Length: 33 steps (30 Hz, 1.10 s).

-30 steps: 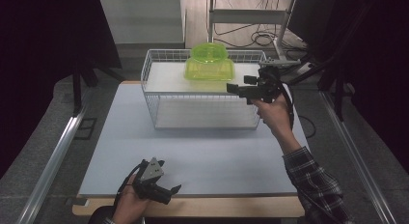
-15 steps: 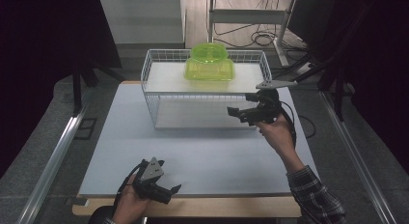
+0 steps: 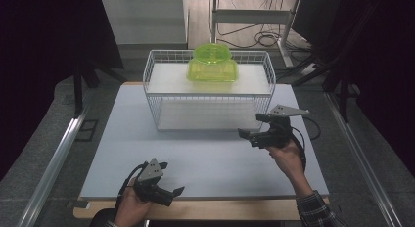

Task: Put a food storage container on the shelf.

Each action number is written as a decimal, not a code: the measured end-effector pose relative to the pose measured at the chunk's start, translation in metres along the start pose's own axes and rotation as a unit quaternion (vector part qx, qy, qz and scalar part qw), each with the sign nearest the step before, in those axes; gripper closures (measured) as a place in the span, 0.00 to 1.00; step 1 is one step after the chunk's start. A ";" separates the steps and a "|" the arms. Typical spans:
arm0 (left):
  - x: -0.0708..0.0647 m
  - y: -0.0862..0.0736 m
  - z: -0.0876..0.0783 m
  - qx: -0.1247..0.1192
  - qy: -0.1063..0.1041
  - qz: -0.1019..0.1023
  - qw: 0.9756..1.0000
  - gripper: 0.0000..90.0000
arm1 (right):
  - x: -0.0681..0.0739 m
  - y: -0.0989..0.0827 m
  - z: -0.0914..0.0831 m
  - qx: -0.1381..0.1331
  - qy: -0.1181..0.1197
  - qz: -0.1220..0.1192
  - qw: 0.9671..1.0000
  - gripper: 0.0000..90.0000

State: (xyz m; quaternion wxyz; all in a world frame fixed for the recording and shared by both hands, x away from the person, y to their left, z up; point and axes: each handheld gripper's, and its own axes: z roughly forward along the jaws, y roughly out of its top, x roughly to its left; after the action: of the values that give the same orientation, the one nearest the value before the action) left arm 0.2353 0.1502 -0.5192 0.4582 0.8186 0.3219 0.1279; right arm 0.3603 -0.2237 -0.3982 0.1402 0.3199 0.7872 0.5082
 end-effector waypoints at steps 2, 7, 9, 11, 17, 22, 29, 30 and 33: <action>0.000 0.000 -0.001 -0.003 0.001 0.003 1.000 0.00 | 0.000 -0.007 -0.002 -0.002 -0.005 -0.007 1.000 0.06; 0.000 0.001 -0.006 -0.031 0.003 0.002 1.000 0.00 | 0.001 -0.027 -0.004 -0.007 -0.006 -0.009 1.000 0.05; 0.002 0.001 -0.008 -0.040 0.003 -0.005 0.999 0.00 | 0.002 -0.034 -0.004 -0.006 -0.007 -0.014 1.000 0.05; 0.003 0.001 -0.009 -0.053 0.004 -0.008 0.999 0.00 | 0.002 -0.042 -0.004 -0.002 -0.010 -0.019 1.000 0.05; 0.007 -0.001 -0.013 -0.084 0.023 -0.012 0.996 0.00 | -0.002 -0.061 -0.007 -0.002 -0.026 -0.041 0.999 0.02; 0.007 -0.002 -0.009 -0.070 0.011 -0.016 0.997 0.00 | -0.004 -0.074 -0.013 -0.017 -0.030 -0.058 0.998 0.00; 0.008 -0.002 -0.008 -0.071 -0.001 -0.018 0.997 0.00 | -0.003 -0.088 -0.025 -0.032 -0.043 -0.081 0.995 0.00; 0.008 -0.002 -0.008 -0.072 -0.003 -0.020 0.997 0.00 | -0.003 -0.090 -0.027 -0.031 -0.041 -0.079 0.996 0.00; 0.008 -0.002 -0.007 -0.066 -0.005 -0.020 0.998 0.00 | -0.002 -0.097 -0.027 -0.030 -0.028 -0.070 0.997 0.00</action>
State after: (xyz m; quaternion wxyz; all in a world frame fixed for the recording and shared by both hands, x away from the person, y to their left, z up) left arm 0.2371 0.1608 -0.5178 0.5149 0.7808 0.3268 0.1360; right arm 0.3118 -0.2718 -0.4728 0.2069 0.2735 0.7881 0.5111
